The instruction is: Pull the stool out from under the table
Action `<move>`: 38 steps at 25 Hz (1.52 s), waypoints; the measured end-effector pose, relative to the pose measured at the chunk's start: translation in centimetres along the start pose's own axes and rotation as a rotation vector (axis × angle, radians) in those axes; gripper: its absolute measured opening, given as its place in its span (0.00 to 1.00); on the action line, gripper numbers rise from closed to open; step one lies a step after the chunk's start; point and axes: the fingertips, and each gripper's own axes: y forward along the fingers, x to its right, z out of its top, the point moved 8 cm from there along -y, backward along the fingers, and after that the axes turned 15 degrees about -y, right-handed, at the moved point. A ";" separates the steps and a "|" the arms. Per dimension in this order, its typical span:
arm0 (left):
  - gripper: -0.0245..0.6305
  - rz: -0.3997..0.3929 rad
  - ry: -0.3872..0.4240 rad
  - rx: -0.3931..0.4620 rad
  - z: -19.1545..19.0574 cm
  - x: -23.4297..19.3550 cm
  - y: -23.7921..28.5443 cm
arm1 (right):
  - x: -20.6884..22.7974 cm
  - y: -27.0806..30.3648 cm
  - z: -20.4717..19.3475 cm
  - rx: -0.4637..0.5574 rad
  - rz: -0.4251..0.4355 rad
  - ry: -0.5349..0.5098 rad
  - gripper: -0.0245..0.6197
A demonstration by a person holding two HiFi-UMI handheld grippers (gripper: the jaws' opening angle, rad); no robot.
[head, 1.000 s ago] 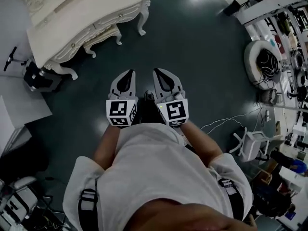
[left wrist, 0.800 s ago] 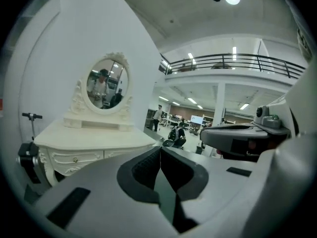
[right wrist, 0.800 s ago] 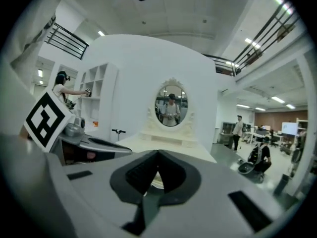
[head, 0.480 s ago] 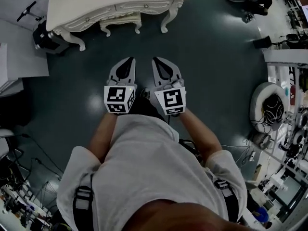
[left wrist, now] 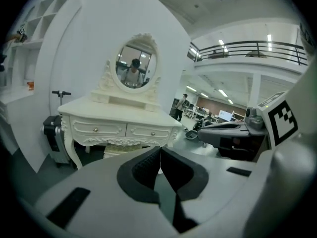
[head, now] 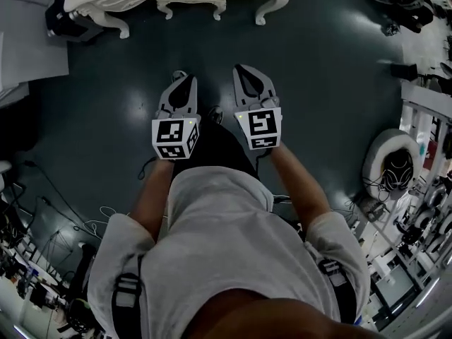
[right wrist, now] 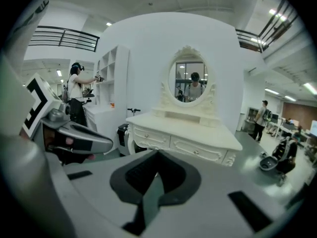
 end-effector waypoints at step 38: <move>0.05 0.065 0.102 0.020 -6.9 -21.4 25.4 | 0.6 30.2 -17.1 -0.096 0.012 0.140 0.06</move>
